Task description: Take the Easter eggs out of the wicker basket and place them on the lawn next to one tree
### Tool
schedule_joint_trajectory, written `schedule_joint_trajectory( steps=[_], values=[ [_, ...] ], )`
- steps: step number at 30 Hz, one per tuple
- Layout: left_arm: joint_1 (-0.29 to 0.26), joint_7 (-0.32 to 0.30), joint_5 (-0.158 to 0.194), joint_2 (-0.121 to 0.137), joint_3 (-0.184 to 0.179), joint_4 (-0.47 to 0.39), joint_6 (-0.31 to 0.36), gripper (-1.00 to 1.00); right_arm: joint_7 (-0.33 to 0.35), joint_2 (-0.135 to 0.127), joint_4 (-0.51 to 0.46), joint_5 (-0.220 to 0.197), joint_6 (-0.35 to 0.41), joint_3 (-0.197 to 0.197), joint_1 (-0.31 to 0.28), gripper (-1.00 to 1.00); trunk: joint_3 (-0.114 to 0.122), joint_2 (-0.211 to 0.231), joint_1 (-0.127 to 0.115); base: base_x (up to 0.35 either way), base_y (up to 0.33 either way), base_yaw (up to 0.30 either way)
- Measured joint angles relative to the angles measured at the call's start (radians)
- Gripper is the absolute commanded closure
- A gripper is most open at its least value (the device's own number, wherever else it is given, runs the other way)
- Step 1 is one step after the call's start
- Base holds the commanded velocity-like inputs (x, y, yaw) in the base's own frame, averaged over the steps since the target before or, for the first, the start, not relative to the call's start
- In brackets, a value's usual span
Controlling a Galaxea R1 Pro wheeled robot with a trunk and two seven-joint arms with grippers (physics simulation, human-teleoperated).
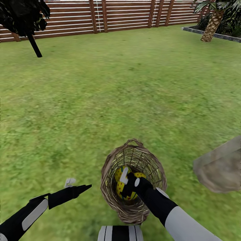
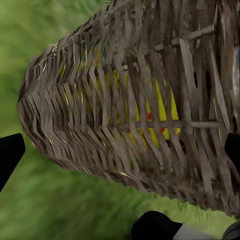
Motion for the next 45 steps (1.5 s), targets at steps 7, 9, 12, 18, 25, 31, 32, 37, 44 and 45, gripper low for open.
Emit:
schedule_joint_trajectory(
  steps=[7,9,12,18,25,31,32,37,44,45],
  values=[
    [0.0,0.004,-0.004,-0.011,0.0,0.0,0.003,-1.0,0.0,0.0,-0.004,-0.002,0.005,-0.002,0.0,1.0,0.033,0.049,-0.027,0.0,0.0,-0.003],
    [0.0,0.004,-0.004,-0.011,0.0,0.0,0.004,-1.0,0.0,0.0,-0.01,-0.002,0.03,-0.002,0.0,1.0,0.043,0.063,-0.034,0.0,0.0,-0.059],
    [0.0,0.006,-0.004,-0.013,0.0,0.0,0.006,-1.0,0.0,0.0,-0.01,-0.002,0.035,-0.002,0.0,1.0,0.057,0.084,-0.046,0.0,0.0,-0.074],
    [0.0,0.012,-0.007,-0.021,0.002,0.0,0.016,-1.0,0.0,0.0,-0.009,-0.002,0.035,-0.001,0.0,1.0,0.086,0.126,-0.069,0.0,0.0,-0.086],
    [0.0,0.003,-0.006,-0.019,0.004,0.0,0.025,-1.0,0.0,0.0,-0.009,-0.002,0.035,-0.002,0.0,1.0,0.119,0.175,-0.096,-0.088,0.0,-0.089],
    [0.0,0.003,-0.006,-0.019,0.005,0.0,0.026,-1.0,0.0,0.002,-0.011,-0.002,0.034,0.0,0.0,1.0,0.148,0.217,-0.119,-0.001,0.0,-0.088],
    [0.0,0.003,-0.006,-0.019,0.005,0.0,0.026,-1.0,0.0,0.002,-0.011,-0.002,0.034,0.0,0.0,1.0,0.152,0.224,-0.123,0.0,0.0,-0.088],
    [0.0,-0.003,-0.005,-0.009,0.007,0.0,0.025,-1.0,0.005,0.003,-0.012,-0.008,0.036,0.0,-0.001,1.0,0.17,0.245,-0.134,0.0,0.0,-0.088],
    [0.0,-0.107,-0.004,0.029,0.033,-0.014,0.027,-1.0,0.096,-0.004,-0.113,-0.013,0.119,-0.09,-0.002,1.0,0.186,0.259,-0.142,0.0,0.0,-0.079],
    [0.0,-0.106,-0.004,0.029,0.033,-0.014,0.031,-1.0,0.102,-0.002,-0.119,-0.013,0.122,-0.115,-0.002,1.0,0.19,0.266,-0.146,-0.058,0.0,-0.04]
  ],
)
